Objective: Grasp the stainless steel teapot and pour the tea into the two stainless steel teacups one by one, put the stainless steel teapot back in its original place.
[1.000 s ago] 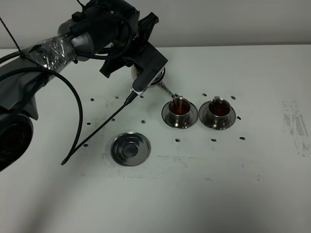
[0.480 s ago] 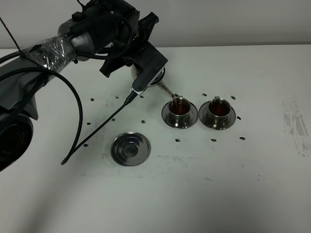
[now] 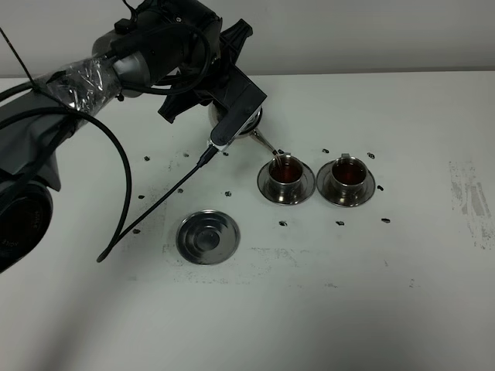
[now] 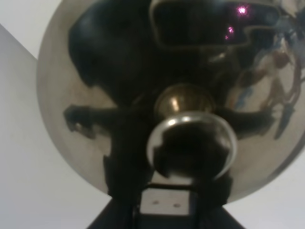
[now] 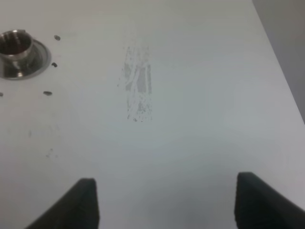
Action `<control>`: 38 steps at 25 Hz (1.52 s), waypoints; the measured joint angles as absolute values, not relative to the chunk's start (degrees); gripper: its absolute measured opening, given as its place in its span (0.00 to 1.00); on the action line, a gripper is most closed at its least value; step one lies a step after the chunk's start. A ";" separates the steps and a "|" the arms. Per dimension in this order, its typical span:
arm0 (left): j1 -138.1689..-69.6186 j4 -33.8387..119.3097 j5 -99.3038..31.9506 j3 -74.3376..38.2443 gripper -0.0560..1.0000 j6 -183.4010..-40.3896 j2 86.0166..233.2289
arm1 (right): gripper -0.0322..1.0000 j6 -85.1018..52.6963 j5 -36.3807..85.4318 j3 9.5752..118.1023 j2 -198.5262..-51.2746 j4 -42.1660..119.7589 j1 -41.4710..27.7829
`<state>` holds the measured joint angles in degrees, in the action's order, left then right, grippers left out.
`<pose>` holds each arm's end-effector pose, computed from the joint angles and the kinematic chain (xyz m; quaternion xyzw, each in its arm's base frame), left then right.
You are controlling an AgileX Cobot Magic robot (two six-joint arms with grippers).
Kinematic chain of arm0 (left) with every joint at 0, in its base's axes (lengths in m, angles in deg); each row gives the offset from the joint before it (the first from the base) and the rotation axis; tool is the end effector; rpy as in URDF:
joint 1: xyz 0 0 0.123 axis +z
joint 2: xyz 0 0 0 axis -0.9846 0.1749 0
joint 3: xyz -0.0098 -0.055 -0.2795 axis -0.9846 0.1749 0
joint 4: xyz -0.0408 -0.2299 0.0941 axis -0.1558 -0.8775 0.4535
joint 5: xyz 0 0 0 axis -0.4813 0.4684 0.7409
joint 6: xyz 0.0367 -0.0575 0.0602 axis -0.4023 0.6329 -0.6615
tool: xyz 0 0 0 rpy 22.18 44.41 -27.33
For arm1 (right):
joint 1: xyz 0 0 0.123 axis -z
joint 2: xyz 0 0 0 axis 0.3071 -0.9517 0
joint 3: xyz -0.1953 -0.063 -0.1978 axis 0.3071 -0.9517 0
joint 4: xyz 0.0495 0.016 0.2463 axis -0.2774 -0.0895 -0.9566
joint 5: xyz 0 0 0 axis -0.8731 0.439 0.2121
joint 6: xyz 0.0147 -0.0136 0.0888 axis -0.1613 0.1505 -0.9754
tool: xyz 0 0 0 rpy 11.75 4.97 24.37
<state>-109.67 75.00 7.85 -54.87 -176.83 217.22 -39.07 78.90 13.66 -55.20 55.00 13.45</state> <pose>0.4597 -0.2387 0.2220 0.8797 0.3401 0.2895 0.1634 0.0003 -0.0117 0.2808 -0.0305 0.8719 -0.0536 0.4858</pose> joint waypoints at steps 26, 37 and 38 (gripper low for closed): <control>-110.19 75.83 7.67 -54.87 0.23 -176.84 217.22 | 0.60 -39.07 78.90 13.66 -55.20 55.00 13.45; -110.19 75.83 7.67 -54.87 0.23 -176.84 217.22 | 0.60 -39.07 78.90 13.66 -55.20 55.00 13.45; -110.19 75.83 7.67 -54.87 0.23 -176.84 217.22 | 0.60 -39.07 78.90 13.66 -55.20 55.00 13.45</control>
